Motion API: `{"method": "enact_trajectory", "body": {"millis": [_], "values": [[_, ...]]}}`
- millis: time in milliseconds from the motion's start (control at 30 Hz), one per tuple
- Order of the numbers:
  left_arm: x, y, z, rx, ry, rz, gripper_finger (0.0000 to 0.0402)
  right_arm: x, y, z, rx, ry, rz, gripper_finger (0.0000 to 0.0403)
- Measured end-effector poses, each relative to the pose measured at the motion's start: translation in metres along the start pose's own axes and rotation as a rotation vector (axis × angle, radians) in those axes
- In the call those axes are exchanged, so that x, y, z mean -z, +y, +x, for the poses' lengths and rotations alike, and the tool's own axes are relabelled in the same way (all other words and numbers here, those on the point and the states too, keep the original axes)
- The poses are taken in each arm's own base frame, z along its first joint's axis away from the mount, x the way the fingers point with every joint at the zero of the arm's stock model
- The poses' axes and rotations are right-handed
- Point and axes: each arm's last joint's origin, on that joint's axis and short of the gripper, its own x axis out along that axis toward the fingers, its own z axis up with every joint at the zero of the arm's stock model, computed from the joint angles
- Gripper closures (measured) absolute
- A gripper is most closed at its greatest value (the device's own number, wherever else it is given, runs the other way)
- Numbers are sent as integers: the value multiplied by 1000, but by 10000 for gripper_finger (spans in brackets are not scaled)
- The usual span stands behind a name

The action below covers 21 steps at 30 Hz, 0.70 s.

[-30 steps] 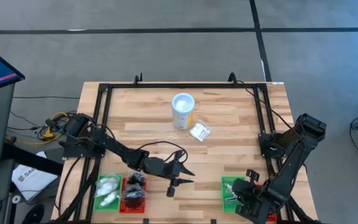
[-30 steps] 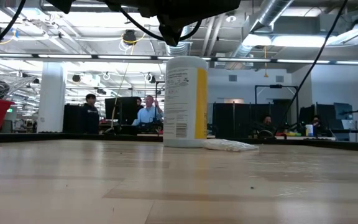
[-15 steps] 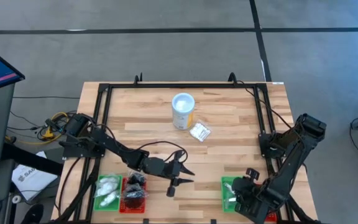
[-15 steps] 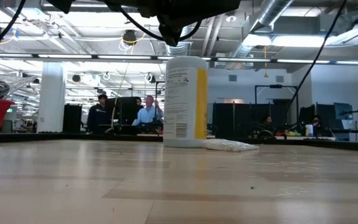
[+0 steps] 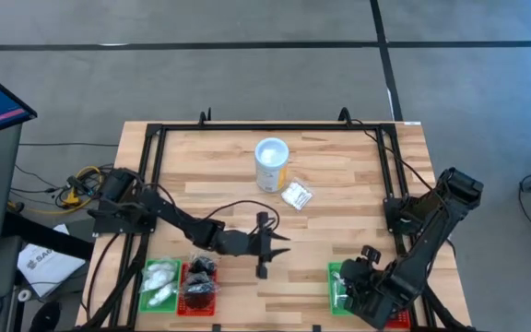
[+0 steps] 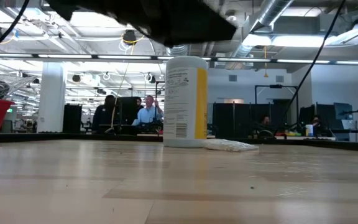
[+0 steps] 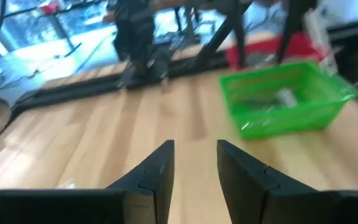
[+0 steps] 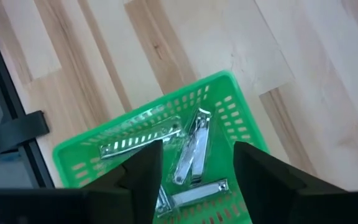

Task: Pick & Place Travel size toiletries
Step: Put the cotton pack into the left green bin

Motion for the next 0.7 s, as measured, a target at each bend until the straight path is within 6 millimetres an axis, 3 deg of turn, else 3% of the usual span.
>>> {"method": "enact_trajectory", "body": {"millis": [700], "values": [[21, 65, 27, -138, 105, 19, 289, -14, -3, 5, 20, -44, -62, 255]]}}
